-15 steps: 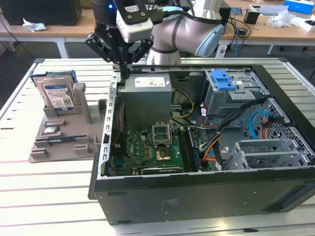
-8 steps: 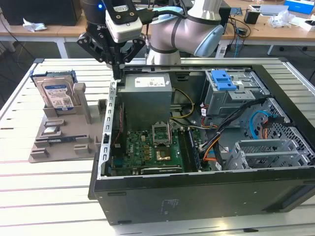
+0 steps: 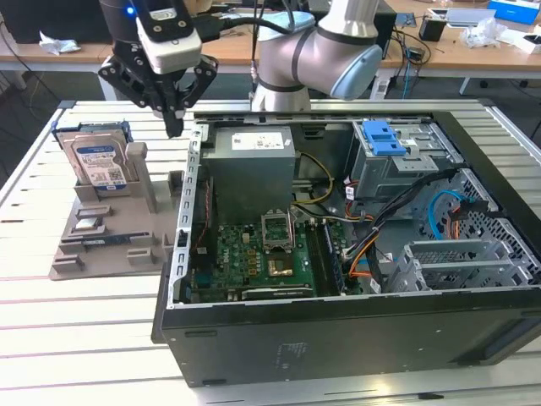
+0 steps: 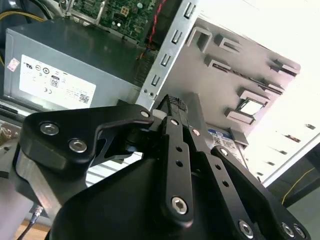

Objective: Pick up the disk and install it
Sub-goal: 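Reach for the disk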

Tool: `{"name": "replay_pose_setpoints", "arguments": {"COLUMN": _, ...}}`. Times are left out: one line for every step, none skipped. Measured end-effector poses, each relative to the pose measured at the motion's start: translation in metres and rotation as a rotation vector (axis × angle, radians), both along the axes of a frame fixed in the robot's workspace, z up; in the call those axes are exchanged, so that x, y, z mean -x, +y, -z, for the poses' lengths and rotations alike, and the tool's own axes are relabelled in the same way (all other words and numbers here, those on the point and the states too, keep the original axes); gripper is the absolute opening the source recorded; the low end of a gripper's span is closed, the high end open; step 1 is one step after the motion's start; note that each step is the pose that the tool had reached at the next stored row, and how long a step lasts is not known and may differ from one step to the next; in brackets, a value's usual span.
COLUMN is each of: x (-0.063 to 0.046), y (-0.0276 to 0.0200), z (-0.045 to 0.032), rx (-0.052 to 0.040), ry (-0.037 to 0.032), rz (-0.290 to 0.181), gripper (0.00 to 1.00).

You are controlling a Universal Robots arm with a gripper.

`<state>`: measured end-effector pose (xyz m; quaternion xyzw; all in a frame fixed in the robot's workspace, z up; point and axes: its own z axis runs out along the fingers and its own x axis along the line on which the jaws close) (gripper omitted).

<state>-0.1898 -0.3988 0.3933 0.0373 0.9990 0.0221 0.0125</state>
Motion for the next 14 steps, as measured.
{"name": "replay_pose_setpoints", "arguments": {"x": 0.004, "y": 0.0, "z": 0.0, "rx": 0.0001, "ry": 0.0001, "rz": 0.0, "gripper": 0.11}}
{"name": "replay_pose_setpoints", "arguments": {"x": 0.007, "y": 0.0, "z": 0.0, "rx": 0.0, "ry": 0.0001, "rz": 0.0, "gripper": 0.11}}
{"name": "replay_pose_setpoints", "arguments": {"x": 0.009, "y": 0.0, "z": 0.0, "rx": 0.0, "ry": 0.0, "rz": 0.0, "gripper": 0.11}}
{"name": "replay_pose_setpoints", "arguments": {"x": 0.015, "y": 0.0, "z": 0.0, "rx": 0.0, "ry": 0.0001, "rz": 0.0, "gripper": 0.11}}
{"name": "replay_pose_setpoints", "arguments": {"x": 0.019, "y": 0.0, "z": 0.0, "rx": 0.0, "ry": 0.0, "rz": 0.0, "gripper": 0.11}}
{"name": "replay_pose_setpoints", "arguments": {"x": 0.022, "y": 0.0, "z": 0.0, "rx": 0.0, "ry": 0.0, "rz": 0.0, "gripper": 0.11}}
{"name": "replay_pose_setpoints", "arguments": {"x": 0.025, "y": 0.0001, "z": 0.0, "rx": 0.0, "ry": 0.0001, "rz": 0.0, "gripper": 0.11}}
{"name": "replay_pose_setpoints", "arguments": {"x": 0.029, "y": 0.0001, "z": 0.0, "rx": 0.0, "ry": 0.0, "rz": 0.0, "gripper": 0.11}}
{"name": "replay_pose_setpoints", "arguments": {"x": 0.033, "y": 0.0, "z": 0.0, "rx": 0.0, "ry": 0.0001, "rz": 0.0, "gripper": 0.11}}
{"name": "replay_pose_setpoints", "arguments": {"x": 0.036, "y": 0.0, "z": -0.0001, "rx": 0.0001, "ry": 0.0001, "rz": 0.0, "gripper": 0.11}}
{"name": "replay_pose_setpoints", "arguments": {"x": 0.04, "y": 0.0, "z": 0.0, "rx": 0.0, "ry": 0.0001, "rz": 0.0, "gripper": 0.11}}
{"name": "replay_pose_setpoints", "arguments": {"x": 0.042, "y": 0.0, "z": 0.0, "rx": 0.0, "ry": 0.0, "rz": 0.0, "gripper": 0.11}}
{"name": "replay_pose_setpoints", "arguments": {"x": 0.044, "y": 0.0, "z": 0.0, "rx": 0.0, "ry": 0.0001, "rz": 0.0, "gripper": 0.11}}
{"name": "replay_pose_setpoints", "arguments": {"x": 0.046, "y": 0.0, "z": 0.0, "rx": 0.0, "ry": 0.0, "rz": 0.0, "gripper": 0.11}}
